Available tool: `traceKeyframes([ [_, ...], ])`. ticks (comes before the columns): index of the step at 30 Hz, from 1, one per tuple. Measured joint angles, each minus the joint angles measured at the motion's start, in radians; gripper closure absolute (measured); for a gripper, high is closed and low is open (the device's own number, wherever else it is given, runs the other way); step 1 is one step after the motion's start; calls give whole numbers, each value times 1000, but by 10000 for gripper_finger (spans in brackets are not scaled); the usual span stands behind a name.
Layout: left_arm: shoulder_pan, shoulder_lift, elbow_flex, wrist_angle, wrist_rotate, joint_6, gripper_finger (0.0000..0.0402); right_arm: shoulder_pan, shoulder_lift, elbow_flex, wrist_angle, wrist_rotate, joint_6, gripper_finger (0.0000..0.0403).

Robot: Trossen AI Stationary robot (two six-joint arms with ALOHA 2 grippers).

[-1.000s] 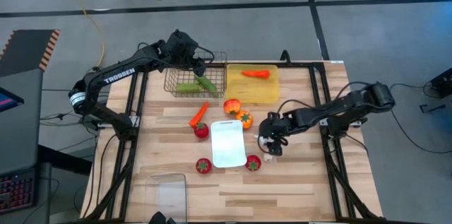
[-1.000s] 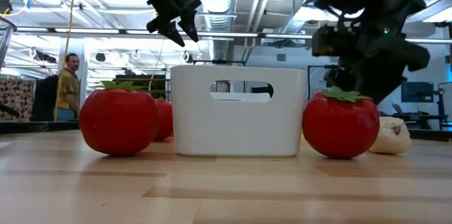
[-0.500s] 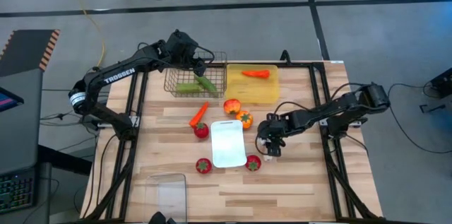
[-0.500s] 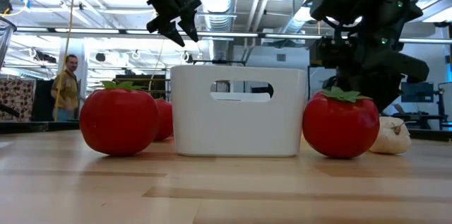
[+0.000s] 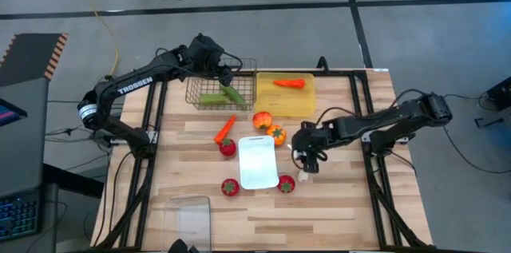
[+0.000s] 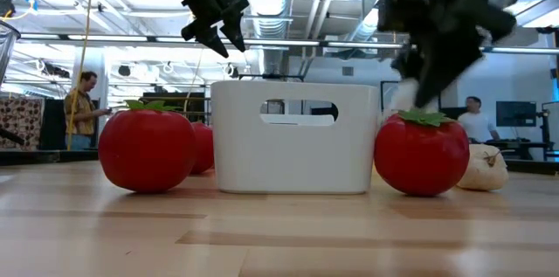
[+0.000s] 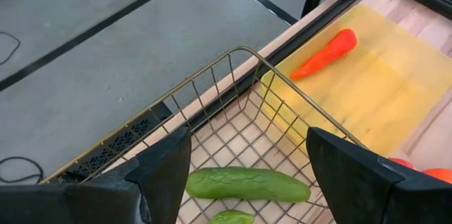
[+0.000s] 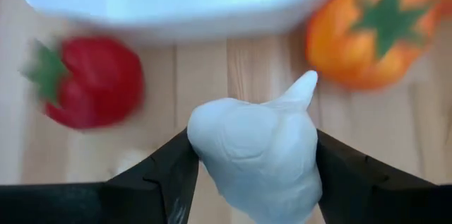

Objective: Sort produce into baskets
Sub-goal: Put the top garlic into the white bin

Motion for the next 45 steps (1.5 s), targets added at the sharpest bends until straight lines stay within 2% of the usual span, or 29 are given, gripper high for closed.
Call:
traceKeyframes([
  [3,0,0,0,0,0,0,134,0,-22,16,46,0,-1,147],
  [8,0,0,0,0,0,0,134,4,-19,17,222,-1,-56,147],
  [14,0,0,0,0,0,0,134,3,73,18,447,-2,-83,147],
  [21,0,0,0,0,1,0,134,8,205,17,633,-10,-130,147],
  [34,0,0,0,0,0,3,134,-6,232,17,688,-3,-129,144],
  [45,0,0,0,7,1,48,134,-26,232,17,685,-2,-129,70],
])
